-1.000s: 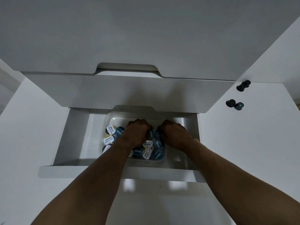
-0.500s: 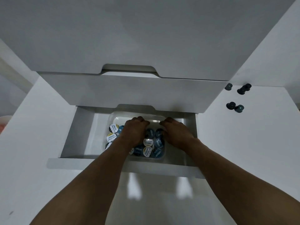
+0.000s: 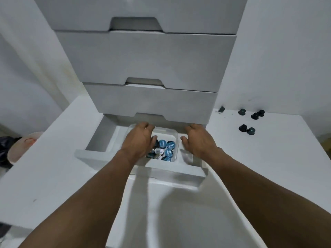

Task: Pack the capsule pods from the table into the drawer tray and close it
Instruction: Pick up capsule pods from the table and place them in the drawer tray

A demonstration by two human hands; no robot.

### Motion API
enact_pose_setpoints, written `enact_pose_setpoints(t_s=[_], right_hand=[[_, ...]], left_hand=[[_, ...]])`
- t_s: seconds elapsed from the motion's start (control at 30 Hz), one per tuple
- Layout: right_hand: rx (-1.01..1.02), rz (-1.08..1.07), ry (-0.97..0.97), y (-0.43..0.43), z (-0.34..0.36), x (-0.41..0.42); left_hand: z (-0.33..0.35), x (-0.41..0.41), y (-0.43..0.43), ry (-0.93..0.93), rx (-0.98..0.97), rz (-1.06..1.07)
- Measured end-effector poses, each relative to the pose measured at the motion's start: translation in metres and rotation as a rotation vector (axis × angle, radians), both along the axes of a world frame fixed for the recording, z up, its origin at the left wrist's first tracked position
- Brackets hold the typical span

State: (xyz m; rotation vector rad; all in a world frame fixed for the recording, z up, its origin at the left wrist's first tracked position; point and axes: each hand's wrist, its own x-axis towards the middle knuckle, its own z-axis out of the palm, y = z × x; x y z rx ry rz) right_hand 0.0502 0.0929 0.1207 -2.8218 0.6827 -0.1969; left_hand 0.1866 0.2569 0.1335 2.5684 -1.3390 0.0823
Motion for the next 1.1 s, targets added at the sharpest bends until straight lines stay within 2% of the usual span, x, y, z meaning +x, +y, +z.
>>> enact_pose_setpoints(t_s=[0.23,0.37,0.57,0.77,1.1], right_hand=[[-0.127,-0.180,-0.153,0.009,0.052,-0.070],[-0.192,-0.284,-0.207,0.028,0.069,-0.128],[-0.204,-0.344,-0.183,0.048,0.082,-0.218],[-0.166,-0.381,-0.194,0.049,0.096,-0.270],[-0.139,-0.326,-0.226,-0.033,0.090,-0.320]], left_hand=[[0.054,-0.056,0.002,-0.272,-0.176,-0.116],[0.073,-0.098,0.007,-0.448,-0.202,-0.196],[0.078,-0.170,0.017,-0.471,-0.221,-0.267],[0.078,-0.216,0.006,-0.460,-0.171,-0.268],[0.072,-0.281,-0.076,-0.387,-0.199,-0.185]])
